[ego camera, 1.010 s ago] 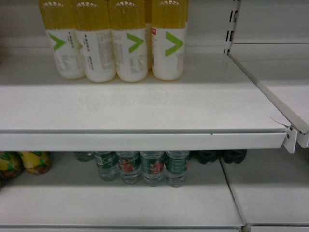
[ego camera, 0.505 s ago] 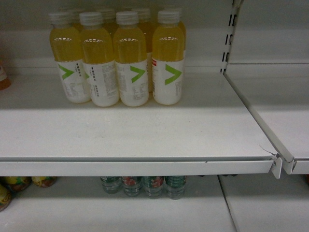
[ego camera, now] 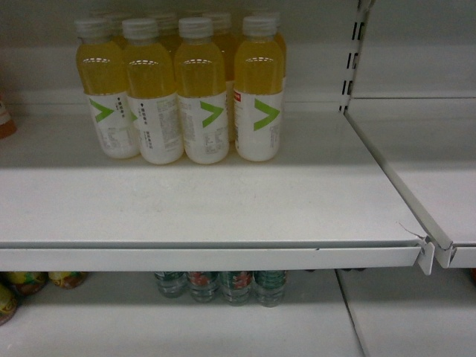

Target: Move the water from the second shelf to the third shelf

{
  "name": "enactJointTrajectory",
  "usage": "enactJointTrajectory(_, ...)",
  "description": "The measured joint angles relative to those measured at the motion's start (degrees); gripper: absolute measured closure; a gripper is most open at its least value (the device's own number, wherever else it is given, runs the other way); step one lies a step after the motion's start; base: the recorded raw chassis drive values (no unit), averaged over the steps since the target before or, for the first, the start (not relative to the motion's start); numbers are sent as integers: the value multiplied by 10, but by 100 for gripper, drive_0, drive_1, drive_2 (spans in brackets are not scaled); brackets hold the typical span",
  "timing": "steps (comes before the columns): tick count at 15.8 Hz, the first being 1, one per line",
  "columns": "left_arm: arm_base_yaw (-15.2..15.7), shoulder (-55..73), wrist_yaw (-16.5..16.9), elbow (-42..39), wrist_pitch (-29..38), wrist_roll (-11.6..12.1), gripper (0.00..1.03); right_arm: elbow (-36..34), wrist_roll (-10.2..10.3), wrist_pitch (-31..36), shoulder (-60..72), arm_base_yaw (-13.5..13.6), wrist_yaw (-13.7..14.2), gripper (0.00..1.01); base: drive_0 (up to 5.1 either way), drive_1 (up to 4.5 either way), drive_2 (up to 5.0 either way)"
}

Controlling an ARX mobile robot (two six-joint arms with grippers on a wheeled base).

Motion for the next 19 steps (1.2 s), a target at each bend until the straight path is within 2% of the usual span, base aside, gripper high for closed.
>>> enactJointTrajectory(4, 0, 0, 0, 0, 0, 0, 5, 0, 0, 0, 0, 0, 0, 59, -75, 38, 38)
enactJointTrajectory(19, 0, 0, 0, 0, 0, 0, 5, 0, 0, 0, -2, -3, 0, 59, -469, 235, 235)
